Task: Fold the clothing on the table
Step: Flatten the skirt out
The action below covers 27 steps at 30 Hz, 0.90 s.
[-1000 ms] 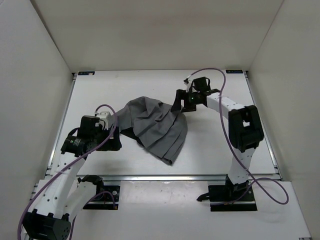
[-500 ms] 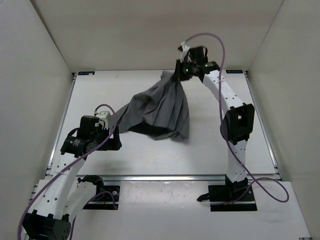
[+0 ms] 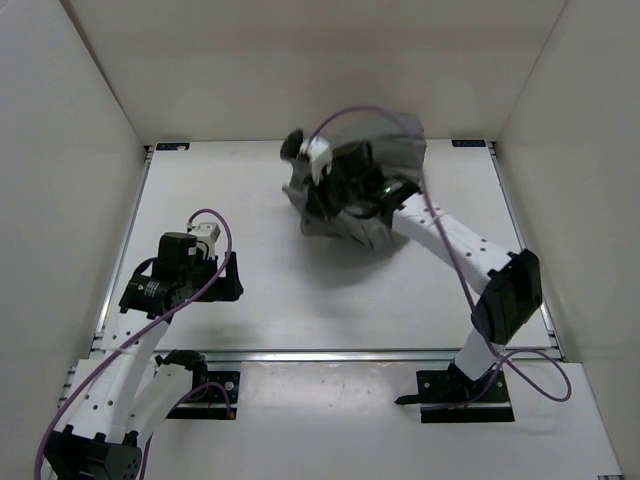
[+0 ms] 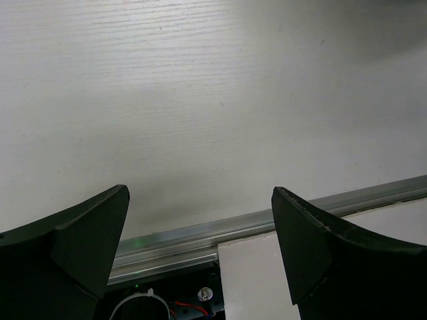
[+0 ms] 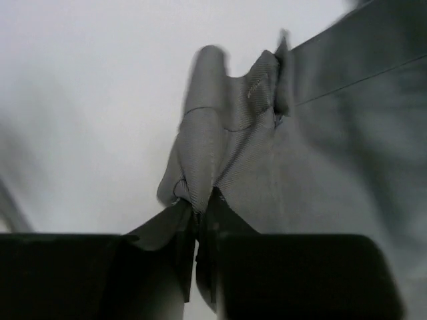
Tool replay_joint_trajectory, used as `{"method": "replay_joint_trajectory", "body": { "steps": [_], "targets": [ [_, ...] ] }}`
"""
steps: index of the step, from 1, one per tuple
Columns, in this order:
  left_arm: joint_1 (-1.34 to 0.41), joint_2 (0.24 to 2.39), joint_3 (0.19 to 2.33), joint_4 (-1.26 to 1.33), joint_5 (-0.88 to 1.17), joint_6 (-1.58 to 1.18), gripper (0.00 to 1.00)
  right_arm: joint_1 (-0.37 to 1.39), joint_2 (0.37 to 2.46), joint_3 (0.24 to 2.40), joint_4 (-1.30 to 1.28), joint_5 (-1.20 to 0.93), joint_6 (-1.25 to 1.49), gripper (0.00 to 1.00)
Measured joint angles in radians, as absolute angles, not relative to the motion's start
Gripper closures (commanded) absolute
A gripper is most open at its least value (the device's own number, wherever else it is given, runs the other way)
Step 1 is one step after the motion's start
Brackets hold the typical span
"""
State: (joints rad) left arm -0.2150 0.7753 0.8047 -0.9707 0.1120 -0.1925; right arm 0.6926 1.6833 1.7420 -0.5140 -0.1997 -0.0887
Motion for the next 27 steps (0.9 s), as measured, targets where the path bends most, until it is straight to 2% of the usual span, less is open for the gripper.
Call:
{"method": "replay_joint_trajectory", "body": {
  "steps": [1,2,4,6,8,9,10,11,13,15,18,22,27],
  "targets": [
    [-0.215,0.775,0.805,-0.971,0.112,-0.192,0.01,0.712,1.684,1.644,-0.5,-0.218,-0.073,0.74],
    [-0.215,0.775,0.805,-0.971,0.112,-0.192,0.01,0.742,1.686,1.529,-0.496,-0.242,-0.048,0.67],
    [-0.215,0.775,0.805,-0.971,0.113,-0.192,0.06,0.787,1.69,1.361,-0.504,-0.285,-0.014,0.59],
    [-0.216,0.774,0.805,-0.97,0.122,-0.184,0.08,0.825,1.672,1.187,-0.486,-0.335,0.039,0.57],
    [-0.216,0.775,0.805,-0.965,0.142,-0.174,0.22,0.828,1.602,1.023,-0.474,-0.36,0.095,0.54],
    [-0.216,0.775,0.805,-0.963,0.152,-0.168,0.39,0.815,1.557,0.977,-0.468,-0.36,0.116,0.54],
    [-0.216,0.776,0.805,-0.963,0.16,-0.165,0.5,0.794,1.497,0.943,-0.459,-0.355,0.138,0.53],
    [-0.216,0.778,0.805,-0.963,0.171,-0.16,0.7,0.775,1.448,0.932,-0.444,-0.353,0.154,0.54],
    [-0.216,0.783,0.805,-0.959,0.181,-0.156,0.76,0.74,1.354,0.933,-0.364,-0.348,0.181,0.53],
    [-0.216,0.788,0.805,-0.955,0.188,-0.149,0.58,0.719,1.311,0.947,-0.287,-0.345,0.194,0.51],
    [-0.218,0.79,0.805,-0.921,0.194,-0.173,0.49,0.748,1.34,0.97,-0.207,-0.344,0.201,0.46],
    [-0.216,0.791,0.805,-0.824,0.221,-0.228,0.48,0.832,1.463,0.974,-0.149,-0.332,0.18,0.4],
    [-0.209,0.818,0.805,-0.743,0.252,-0.281,0.45,0.885,1.633,1.059,-0.151,-0.282,0.084,0.4]
  ]
}}
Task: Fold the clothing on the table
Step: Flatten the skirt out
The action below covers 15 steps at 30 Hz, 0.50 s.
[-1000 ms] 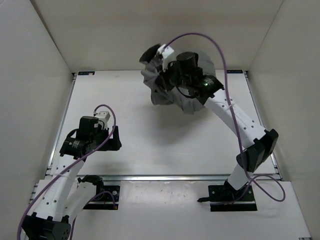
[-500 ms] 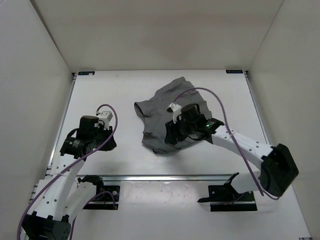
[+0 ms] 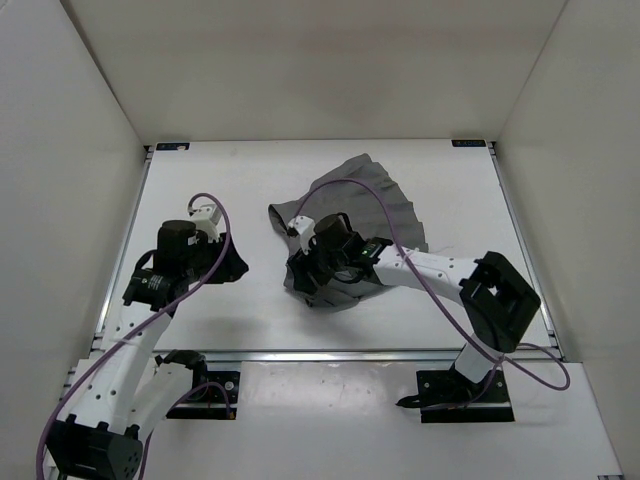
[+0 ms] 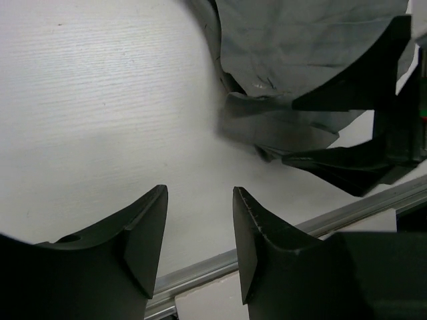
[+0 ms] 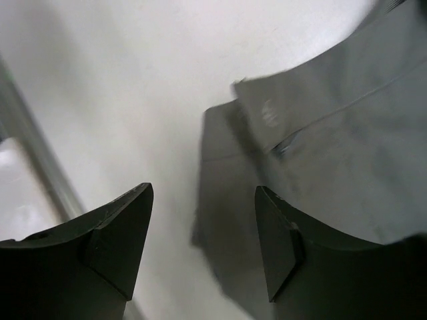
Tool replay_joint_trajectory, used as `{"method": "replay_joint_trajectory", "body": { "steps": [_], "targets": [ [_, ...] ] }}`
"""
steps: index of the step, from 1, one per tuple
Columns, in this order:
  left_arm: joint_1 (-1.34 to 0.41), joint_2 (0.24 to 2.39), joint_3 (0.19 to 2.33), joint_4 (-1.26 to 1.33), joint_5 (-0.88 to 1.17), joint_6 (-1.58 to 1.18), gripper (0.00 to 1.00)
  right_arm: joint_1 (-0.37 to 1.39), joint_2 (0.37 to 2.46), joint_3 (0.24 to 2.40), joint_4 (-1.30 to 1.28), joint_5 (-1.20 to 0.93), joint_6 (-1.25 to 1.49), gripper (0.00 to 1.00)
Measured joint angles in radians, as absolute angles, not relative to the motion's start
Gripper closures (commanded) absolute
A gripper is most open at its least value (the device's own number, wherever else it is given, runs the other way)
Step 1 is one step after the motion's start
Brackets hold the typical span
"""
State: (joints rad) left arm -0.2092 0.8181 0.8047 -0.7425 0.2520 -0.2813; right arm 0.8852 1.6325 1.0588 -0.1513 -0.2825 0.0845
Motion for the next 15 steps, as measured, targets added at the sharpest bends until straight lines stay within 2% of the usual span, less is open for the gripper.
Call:
{"method": "replay_joint_trajectory", "body": {
  "steps": [7,15],
  "targets": [
    [-0.193,0.787,0.797,-0.721,0.251,-0.304,0.45,0.892,1.682,1.088,-0.102,-0.148,-0.057,0.44],
    [-0.189,0.776,0.76,-0.718,0.25,-0.308,0.43,0.907,1.734,1.097,-0.052,-0.109,-0.139,0.46]
  ]
}}
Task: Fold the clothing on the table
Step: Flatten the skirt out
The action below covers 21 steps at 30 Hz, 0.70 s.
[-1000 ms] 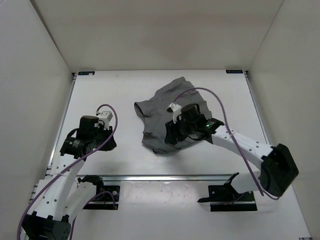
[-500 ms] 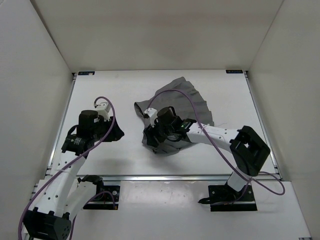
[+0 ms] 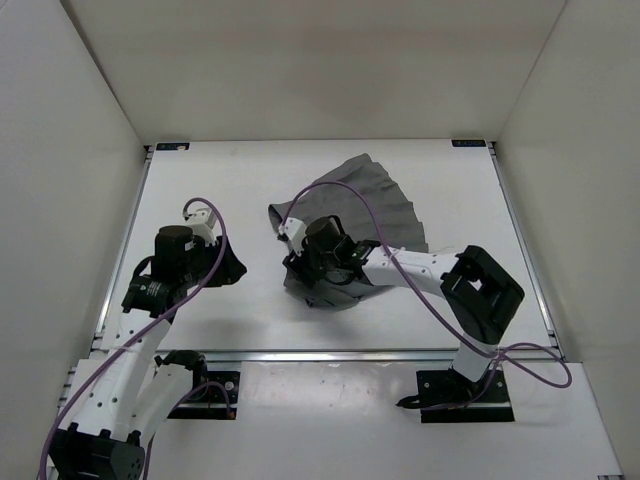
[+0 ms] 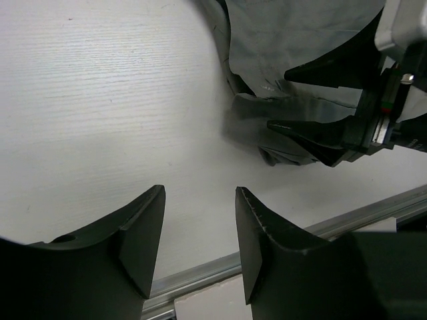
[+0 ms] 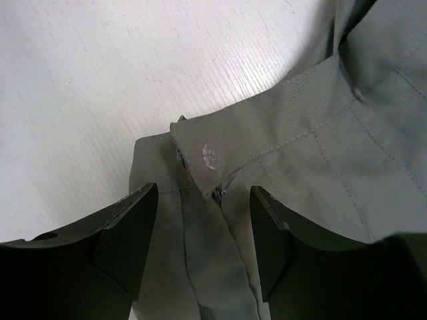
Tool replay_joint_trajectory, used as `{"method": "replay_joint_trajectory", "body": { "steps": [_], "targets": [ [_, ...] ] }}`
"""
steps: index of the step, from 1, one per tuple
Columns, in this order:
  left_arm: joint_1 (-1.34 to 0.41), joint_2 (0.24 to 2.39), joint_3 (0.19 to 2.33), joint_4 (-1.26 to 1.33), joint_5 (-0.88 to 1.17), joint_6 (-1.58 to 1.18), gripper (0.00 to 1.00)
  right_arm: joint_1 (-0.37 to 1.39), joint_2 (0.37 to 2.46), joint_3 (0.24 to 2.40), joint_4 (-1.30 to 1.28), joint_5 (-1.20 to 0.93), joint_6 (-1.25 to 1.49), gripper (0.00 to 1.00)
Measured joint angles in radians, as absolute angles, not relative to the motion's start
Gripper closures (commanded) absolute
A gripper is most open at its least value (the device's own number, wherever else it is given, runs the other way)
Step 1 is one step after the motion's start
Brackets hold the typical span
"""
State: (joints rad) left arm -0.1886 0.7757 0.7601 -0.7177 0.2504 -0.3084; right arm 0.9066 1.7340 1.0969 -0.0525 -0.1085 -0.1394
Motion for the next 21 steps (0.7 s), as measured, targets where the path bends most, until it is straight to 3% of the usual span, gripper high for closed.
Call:
{"method": "replay_joint_trajectory", "body": {
  "steps": [6,7,8,10,14,16,17,21],
  "targets": [
    [-0.184,0.776,0.759,-0.716,0.245,-0.311,0.42,0.914,1.773,1.097,0.009,-0.112,-0.186,0.51],
    [-0.183,0.776,0.758,-0.714,0.244,-0.312,0.42,0.916,1.779,1.097,0.022,-0.111,-0.192,0.59],
    [-0.181,0.776,0.756,-0.71,0.244,-0.313,0.41,0.919,1.784,1.097,0.036,-0.11,-0.205,0.79],
    [-0.178,0.776,0.745,-0.701,0.243,-0.317,0.4,0.927,1.795,1.097,0.06,-0.11,-0.223,1.0],
    [-0.176,0.815,0.729,-0.661,0.238,-0.354,0.44,0.936,1.795,1.089,0.073,-0.106,-0.229,1.0],
    [-0.179,0.874,0.728,-0.612,0.232,-0.39,0.39,0.934,1.763,1.052,0.076,-0.098,-0.22,1.0],
    [-0.181,0.909,0.728,-0.58,0.231,-0.409,0.34,0.931,1.728,1.017,0.071,-0.094,-0.212,1.0],
    [-0.181,1.101,0.726,-0.405,0.273,-0.519,0.36,0.908,1.516,0.849,0.051,-0.093,-0.162,1.0]
  ]
}}
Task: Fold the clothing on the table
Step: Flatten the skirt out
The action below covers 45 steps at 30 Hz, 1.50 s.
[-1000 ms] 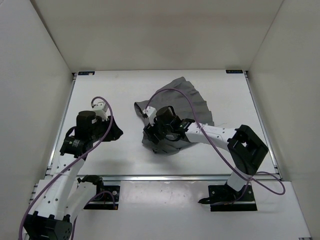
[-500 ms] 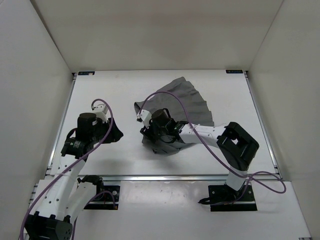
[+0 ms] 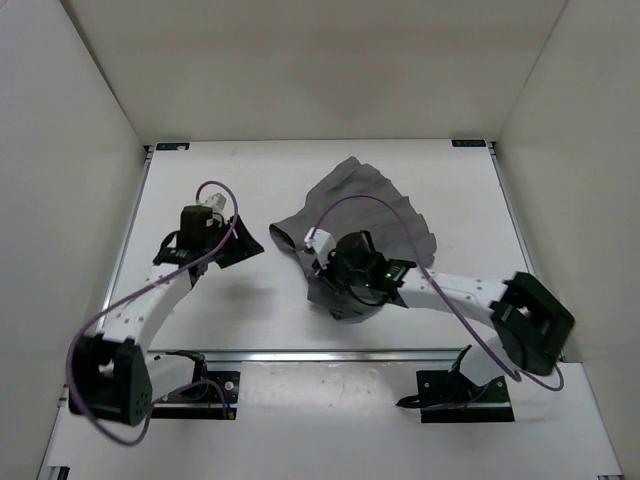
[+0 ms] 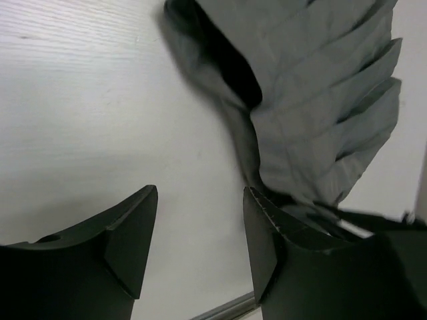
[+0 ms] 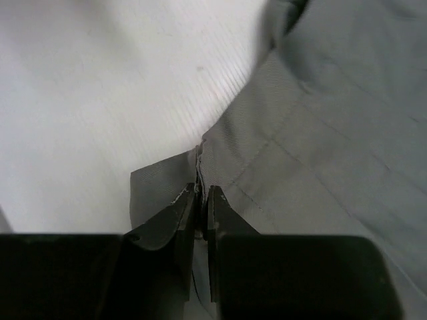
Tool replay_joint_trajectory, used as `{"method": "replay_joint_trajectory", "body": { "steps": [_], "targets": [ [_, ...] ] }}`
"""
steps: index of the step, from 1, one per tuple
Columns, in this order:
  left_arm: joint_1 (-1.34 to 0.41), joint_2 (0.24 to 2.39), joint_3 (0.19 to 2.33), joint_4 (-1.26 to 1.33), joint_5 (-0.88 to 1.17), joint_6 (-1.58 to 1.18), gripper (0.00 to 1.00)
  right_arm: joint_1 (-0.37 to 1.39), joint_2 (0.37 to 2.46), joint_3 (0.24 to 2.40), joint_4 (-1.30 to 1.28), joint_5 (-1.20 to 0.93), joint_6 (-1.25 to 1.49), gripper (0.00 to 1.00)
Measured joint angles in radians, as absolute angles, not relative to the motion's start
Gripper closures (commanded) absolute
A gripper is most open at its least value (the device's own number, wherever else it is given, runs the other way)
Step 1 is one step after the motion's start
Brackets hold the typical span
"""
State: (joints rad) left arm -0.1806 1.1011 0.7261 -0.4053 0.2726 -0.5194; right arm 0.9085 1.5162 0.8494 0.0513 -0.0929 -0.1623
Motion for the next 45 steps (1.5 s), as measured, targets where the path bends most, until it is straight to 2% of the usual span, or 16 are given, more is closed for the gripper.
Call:
{"method": "replay_joint_trajectory", "body": {
  "steps": [5,8,12,20,25,32,39,43,44,45],
  "targets": [
    [-0.212,1.403,0.747,-0.202,0.336,-0.646,0.33,0.865,1.306,0.718,0.039,-0.086,-0.109,1.0],
    [-0.237,1.544,0.768,-0.121,0.362,-0.709,0.36,0.838,1.284,0.691,0.038,-0.086,-0.096,1.0],
    [-0.239,1.642,0.766,-0.01,0.38,-0.788,0.34,0.828,1.285,0.685,0.032,-0.085,-0.082,1.0],
    [-0.21,1.66,0.749,0.152,0.334,-0.895,0.3,0.821,1.285,0.685,0.032,-0.086,-0.075,1.0],
    [-0.218,1.723,0.759,0.201,0.309,-0.945,0.32,0.81,1.285,0.685,0.032,-0.091,-0.071,0.99],
    [-0.217,1.695,0.664,0.325,0.265,-1.058,0.31,0.8,1.285,0.685,0.032,-0.101,-0.069,1.0],
    [-0.222,1.705,0.656,0.376,0.229,-1.126,0.32,0.788,1.285,0.685,0.033,-0.113,-0.059,1.0],
    [-0.245,1.765,0.687,0.413,0.231,-1.169,0.37,0.784,1.285,0.685,0.034,-0.115,-0.056,1.0],
    [-0.249,1.777,0.696,0.421,0.233,-1.173,0.43,0.783,1.284,0.685,0.033,-0.114,-0.056,1.0],
    [-0.254,1.787,0.702,0.428,0.236,-1.18,0.68,0.783,1.282,0.685,0.033,-0.115,-0.056,1.0]
  ]
}}
